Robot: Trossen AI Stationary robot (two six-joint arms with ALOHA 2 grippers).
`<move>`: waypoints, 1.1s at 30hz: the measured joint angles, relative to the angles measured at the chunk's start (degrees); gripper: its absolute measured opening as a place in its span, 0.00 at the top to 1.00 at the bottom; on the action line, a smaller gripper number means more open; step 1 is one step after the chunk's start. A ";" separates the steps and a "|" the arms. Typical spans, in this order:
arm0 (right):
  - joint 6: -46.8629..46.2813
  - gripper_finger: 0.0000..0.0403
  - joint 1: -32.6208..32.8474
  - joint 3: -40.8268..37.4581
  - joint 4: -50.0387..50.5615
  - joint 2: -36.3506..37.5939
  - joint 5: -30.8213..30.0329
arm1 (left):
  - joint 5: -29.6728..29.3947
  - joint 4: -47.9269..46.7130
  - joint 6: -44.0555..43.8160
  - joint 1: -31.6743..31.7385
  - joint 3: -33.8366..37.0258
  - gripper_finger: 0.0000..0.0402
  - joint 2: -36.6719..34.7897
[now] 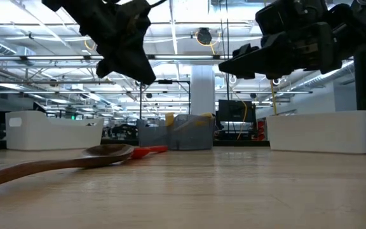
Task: Pick & Place Kitchen Items
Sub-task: Put the red serving spoon into the right white bin
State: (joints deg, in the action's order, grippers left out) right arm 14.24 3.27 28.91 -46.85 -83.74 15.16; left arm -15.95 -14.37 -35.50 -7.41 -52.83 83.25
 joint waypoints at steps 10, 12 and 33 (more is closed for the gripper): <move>0.20 0.53 0.24 -0.02 -0.01 0.02 -0.41 | 1.72 2.58 -3.25 3.03 -0.07 0.58 6.62; 0.14 0.49 0.24 -0.04 0.15 0.02 -0.59 | 2.19 2.68 -3.72 3.01 -0.10 0.57 9.02; 0.28 0.46 0.21 -0.31 2.32 0.00 -1.84 | -1.07 4.83 -9.41 3.31 -0.27 0.71 21.78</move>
State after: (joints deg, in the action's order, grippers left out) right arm 14.52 3.49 28.60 -44.53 -83.74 13.32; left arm -17.02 -9.54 -44.91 -4.10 -53.10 105.03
